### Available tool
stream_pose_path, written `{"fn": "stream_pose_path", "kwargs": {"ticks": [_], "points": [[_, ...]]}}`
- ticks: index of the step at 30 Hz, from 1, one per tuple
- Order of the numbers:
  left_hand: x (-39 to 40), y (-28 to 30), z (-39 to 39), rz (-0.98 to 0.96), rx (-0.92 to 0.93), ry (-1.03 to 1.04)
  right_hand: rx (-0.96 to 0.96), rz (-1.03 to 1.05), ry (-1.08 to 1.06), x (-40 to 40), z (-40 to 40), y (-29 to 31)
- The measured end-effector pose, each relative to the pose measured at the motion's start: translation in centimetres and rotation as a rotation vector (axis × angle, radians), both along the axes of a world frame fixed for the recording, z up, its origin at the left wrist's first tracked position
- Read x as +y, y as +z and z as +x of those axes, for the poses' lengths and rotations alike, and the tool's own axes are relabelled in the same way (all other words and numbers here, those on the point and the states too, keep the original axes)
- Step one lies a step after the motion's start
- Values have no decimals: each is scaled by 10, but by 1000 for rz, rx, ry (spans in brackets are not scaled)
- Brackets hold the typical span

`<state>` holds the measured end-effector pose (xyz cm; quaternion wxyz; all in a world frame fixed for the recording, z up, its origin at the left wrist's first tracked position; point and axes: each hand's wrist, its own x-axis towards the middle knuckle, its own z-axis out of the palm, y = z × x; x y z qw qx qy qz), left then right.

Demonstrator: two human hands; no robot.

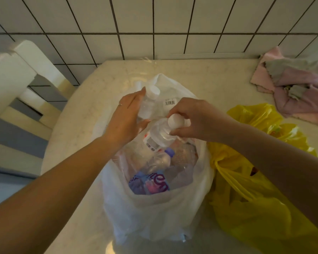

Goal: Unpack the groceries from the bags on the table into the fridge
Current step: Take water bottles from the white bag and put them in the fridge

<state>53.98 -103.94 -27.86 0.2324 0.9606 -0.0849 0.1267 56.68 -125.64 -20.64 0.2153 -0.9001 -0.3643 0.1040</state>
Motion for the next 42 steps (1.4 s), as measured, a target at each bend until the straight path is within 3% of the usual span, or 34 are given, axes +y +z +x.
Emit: {"fn": "stream_pose_path", "kwargs": {"ticks": [6,14,17,23,29,36,42], "points": [[23,14,-40,-358,8,150,173,211,-104,33,-9,-16],[26,7,-50,-635,-46,207,257,291,-57,67,-21,-40],[27,3,-55,-679,-1,249,251,327,-20,69,-17,-46],[29,-1,-57,-705,13,282,307,189,64,62,-12,-61],[26,7,-71,-825,-47,362,228,321,-98,51,-13,-58],[32,64,-107,-760,-175,401,160,436,-101,42,-21,12],[48,114,-183,-709,-347,547,135,565,85,84,-57,89]]}}
